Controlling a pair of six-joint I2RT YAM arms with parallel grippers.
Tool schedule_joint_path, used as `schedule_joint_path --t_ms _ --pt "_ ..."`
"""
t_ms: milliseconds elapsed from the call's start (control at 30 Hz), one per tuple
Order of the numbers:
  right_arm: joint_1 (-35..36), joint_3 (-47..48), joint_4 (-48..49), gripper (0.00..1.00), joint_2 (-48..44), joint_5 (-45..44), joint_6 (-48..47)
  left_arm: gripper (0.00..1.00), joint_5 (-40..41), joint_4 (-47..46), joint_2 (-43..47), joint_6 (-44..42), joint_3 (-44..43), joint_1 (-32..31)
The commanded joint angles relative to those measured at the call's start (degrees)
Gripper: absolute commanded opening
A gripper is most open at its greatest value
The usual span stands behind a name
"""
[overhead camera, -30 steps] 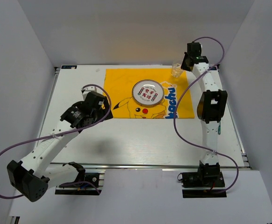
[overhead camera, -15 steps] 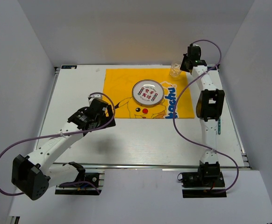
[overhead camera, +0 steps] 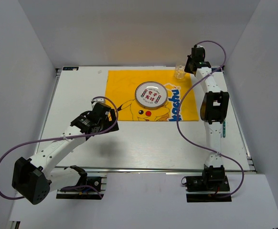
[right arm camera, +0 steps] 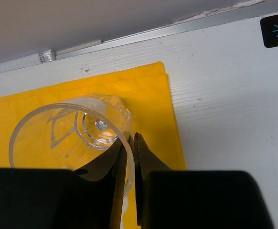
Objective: Set the dinner table for one person
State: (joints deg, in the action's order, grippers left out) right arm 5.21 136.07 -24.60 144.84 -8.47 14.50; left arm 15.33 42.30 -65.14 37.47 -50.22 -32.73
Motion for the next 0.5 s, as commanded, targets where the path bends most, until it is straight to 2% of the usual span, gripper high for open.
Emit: schedule_joint_path --t_ms 0,33,200,233,300,333,367,433,467 --pt "-0.12 1.83 3.86 0.15 -0.61 -1.2 -0.62 0.98 -0.92 -1.17 0.72 -0.3 0.29 0.21" --pt "-0.2 1.83 3.77 0.27 -0.61 -0.94 -0.53 0.98 -0.74 -1.0 0.72 -0.3 0.38 0.21" --pt "-0.12 1.74 3.25 0.31 -0.08 -0.5 -0.35 0.98 -0.57 -0.91 1.25 -0.3 0.38 0.21" --pt "-0.2 1.74 3.24 0.42 -0.08 -0.15 -0.35 0.98 -0.48 -0.73 1.34 -0.3 0.38 0.21" --pt "-0.12 1.74 3.16 0.53 -0.6 0.21 -0.09 0.98 -0.48 -0.73 1.6 -0.3 0.38 0.21" --pt "-0.12 1.74 3.33 0.68 -0.87 0.38 0.26 0.98 -0.31 -0.64 1.6 -0.3 0.38 0.21" --pt "-0.12 1.74 3.42 0.73 -1.39 0.56 0.52 0.98 -0.39 -0.56 1.6 -0.3 0.38 0.21" --pt "-0.29 1.74 3.77 0.89 -4.02 1.17 1.49 0.98 -0.13 -0.38 1.77 -0.21 0.21 0.21" --pt "-0.2 1.74 3.94 0.89 -6.56 1.26 1.58 0.98 0.22 -0.21 1.86 -0.21 0.12 0.21"
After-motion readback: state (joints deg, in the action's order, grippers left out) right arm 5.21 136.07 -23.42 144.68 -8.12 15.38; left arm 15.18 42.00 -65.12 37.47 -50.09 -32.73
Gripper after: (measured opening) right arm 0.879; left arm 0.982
